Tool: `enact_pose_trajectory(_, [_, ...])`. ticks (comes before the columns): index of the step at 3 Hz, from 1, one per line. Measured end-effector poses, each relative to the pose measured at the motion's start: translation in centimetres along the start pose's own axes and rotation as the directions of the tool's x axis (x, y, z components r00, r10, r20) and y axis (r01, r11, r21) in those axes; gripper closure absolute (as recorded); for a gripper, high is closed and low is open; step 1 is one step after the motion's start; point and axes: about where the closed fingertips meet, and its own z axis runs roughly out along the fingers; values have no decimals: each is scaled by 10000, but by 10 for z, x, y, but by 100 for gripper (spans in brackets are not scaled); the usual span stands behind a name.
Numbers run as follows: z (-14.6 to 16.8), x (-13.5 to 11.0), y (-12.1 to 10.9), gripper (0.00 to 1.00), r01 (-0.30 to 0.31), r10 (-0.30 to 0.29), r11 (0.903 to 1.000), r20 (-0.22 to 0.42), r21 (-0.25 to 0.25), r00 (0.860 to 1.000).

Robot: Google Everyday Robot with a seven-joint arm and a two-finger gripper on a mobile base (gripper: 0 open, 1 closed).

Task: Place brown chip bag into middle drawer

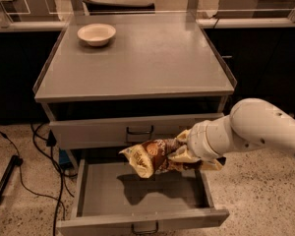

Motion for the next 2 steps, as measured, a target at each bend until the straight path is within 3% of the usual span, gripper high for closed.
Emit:
enact_pose_trajectory(1, [18, 12, 5, 100, 133, -131, 9998, -150, 124, 9998])
enact_pose_trajectory(2, [63, 34, 11, 100, 363, -356, 9985, -196, 411, 9992])
